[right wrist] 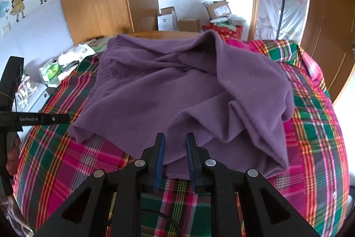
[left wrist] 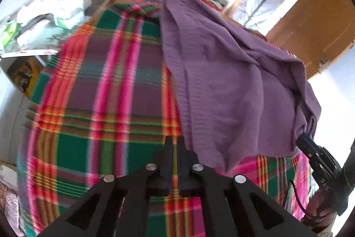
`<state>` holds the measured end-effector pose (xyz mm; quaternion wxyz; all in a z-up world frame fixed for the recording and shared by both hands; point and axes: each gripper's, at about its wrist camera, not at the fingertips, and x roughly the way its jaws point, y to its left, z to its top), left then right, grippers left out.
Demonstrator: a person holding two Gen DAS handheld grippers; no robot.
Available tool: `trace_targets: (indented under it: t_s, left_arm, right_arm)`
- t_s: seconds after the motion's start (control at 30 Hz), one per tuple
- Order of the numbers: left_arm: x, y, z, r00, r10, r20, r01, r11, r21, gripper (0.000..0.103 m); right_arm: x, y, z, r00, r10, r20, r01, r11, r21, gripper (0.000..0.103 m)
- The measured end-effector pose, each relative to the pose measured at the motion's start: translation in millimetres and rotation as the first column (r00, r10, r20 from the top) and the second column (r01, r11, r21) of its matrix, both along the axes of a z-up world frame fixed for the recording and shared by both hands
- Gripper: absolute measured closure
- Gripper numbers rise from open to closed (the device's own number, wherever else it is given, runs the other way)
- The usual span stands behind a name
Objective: Fold clothes
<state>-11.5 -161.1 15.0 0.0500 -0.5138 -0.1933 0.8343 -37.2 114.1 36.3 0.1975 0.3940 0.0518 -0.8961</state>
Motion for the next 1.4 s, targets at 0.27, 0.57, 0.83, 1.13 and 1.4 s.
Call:
trace_targets:
  t_s: [0.27, 0.57, 0.83, 1.13, 1.4]
  left_arm:
    - [4.6, 5.2, -10.0, 0.999, -0.017, 0.033, 0.014, 0.996, 0.091, 0.093]
    - [15.3, -4.0, -19.4, 0.999, 0.009, 0.035, -0.018, 0.961, 0.277, 0.072]
    - [30.0, -17.3, -18.8, 0.998, 0.056, 0.002, -0.053, 0.926, 0.375, 0.069]
    - [20.1, -3.5, -22.4, 0.998, 0.069, -0.011, -0.059, 0.919, 0.391, 0.054]
    - [11.6, 5.0, -20.8, 0.998, 0.069, 0.002, -0.066, 0.94, 0.334, 0.054]
  right_arm:
    - [5.4, -1.0, -3.0, 1.0, 0.01, -0.002, -0.01, 1.0, -0.002, 0.083]
    - [6.9, 1.3, -7.2, 1.0, 0.008, 0.012, -0.007, 1.0, -0.026, 0.083]
    - [8.4, 3.2, -8.9, 1.0, 0.007, 0.017, -0.006, 0.999, -0.035, 0.083]
    - [12.9, 5.2, -10.7, 1.0, -0.001, 0.027, 0.002, 0.999, -0.049, 0.083]
    - [14.7, 4.1, -12.5, 1.0, -0.001, 0.028, 0.003, 0.999, -0.051, 0.083]
